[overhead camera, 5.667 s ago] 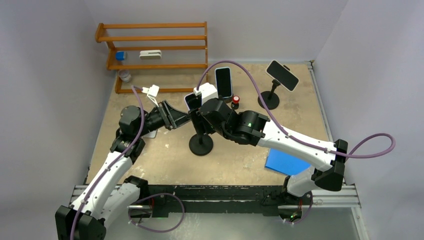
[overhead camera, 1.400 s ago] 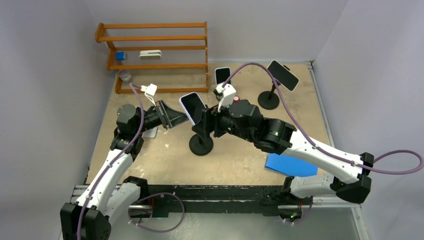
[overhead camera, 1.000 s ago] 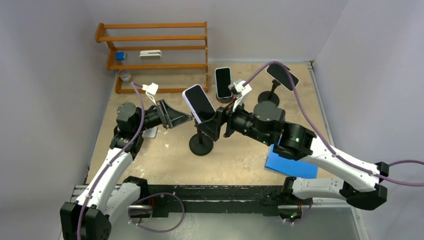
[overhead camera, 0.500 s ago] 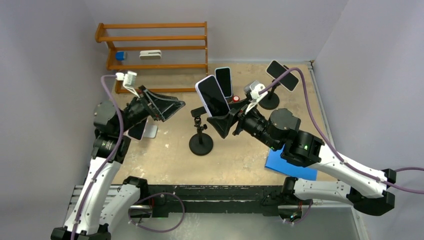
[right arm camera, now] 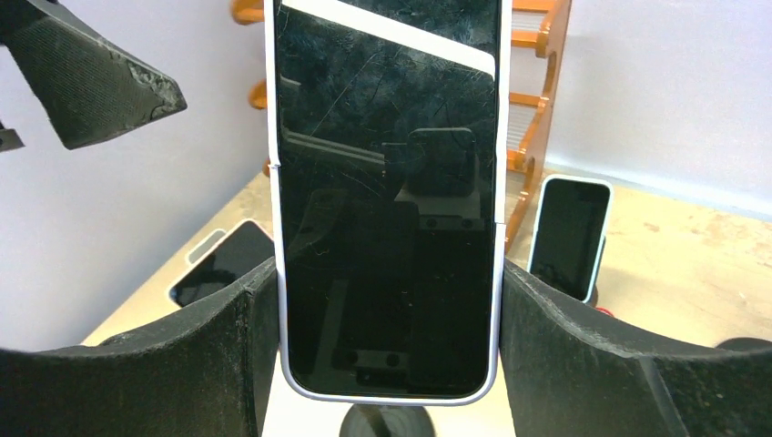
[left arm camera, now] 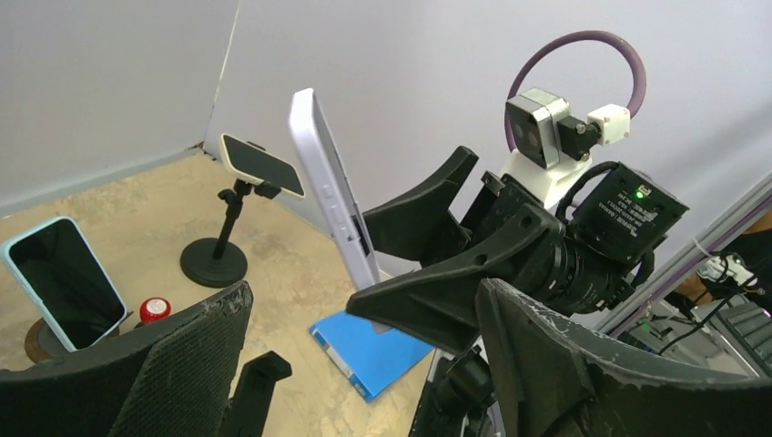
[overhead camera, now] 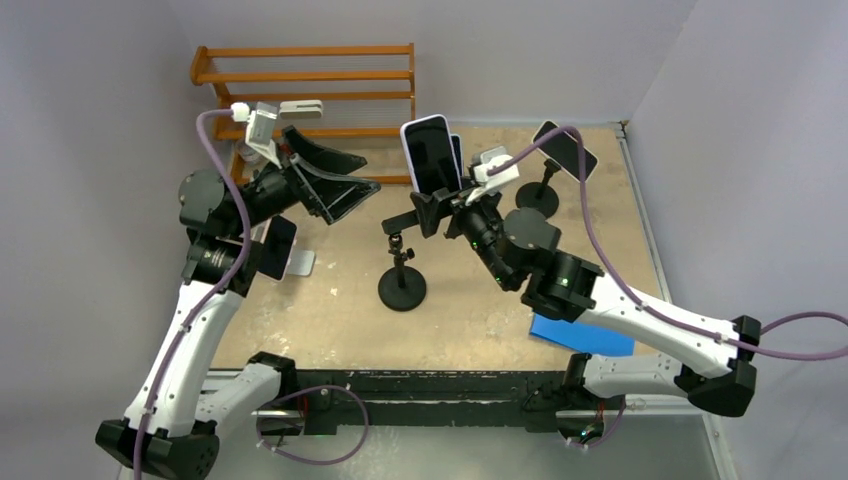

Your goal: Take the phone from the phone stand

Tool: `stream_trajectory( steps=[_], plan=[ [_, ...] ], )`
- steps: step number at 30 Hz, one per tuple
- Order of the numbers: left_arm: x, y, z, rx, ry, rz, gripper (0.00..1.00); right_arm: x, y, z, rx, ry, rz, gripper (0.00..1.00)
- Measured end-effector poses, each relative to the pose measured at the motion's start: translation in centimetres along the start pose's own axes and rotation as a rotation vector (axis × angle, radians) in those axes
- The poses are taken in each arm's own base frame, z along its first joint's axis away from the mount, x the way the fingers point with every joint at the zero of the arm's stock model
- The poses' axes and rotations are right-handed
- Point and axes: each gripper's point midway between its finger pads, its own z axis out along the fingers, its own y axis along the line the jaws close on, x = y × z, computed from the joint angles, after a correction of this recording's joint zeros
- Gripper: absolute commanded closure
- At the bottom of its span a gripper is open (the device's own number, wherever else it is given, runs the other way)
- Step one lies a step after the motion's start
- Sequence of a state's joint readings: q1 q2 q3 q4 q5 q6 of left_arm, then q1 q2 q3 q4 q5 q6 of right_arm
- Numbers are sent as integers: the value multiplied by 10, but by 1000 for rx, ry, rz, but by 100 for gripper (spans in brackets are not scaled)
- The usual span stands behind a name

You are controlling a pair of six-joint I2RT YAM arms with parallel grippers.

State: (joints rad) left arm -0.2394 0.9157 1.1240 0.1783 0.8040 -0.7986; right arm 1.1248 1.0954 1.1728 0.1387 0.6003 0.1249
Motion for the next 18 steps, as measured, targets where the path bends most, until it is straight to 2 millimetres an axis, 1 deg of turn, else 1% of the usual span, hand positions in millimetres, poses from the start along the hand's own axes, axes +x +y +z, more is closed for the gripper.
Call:
stream_trajectory(
  steps=[3, 5, 7, 10, 14, 18],
  plan=[
    [5, 7, 7, 11, 21, -2, 9, 10, 0, 10, 42, 12, -32, 100],
    [5, 10, 14, 14, 33, 2, 9, 16, 0, 13, 63, 19, -54, 100],
    [3, 11, 23, 17, 39, 5, 10, 18, 1, 14, 81, 17, -69, 100],
    [3, 10, 37, 22, 46, 11, 14, 15, 1, 13, 102, 2, -81, 100],
    [3, 10, 54, 18, 59, 5, 19, 4, 0, 11, 124, -36, -80, 100],
    [1, 17, 64, -6, 64, -20, 23, -6, 0, 10, 131, -74, -80, 100]
  ],
)
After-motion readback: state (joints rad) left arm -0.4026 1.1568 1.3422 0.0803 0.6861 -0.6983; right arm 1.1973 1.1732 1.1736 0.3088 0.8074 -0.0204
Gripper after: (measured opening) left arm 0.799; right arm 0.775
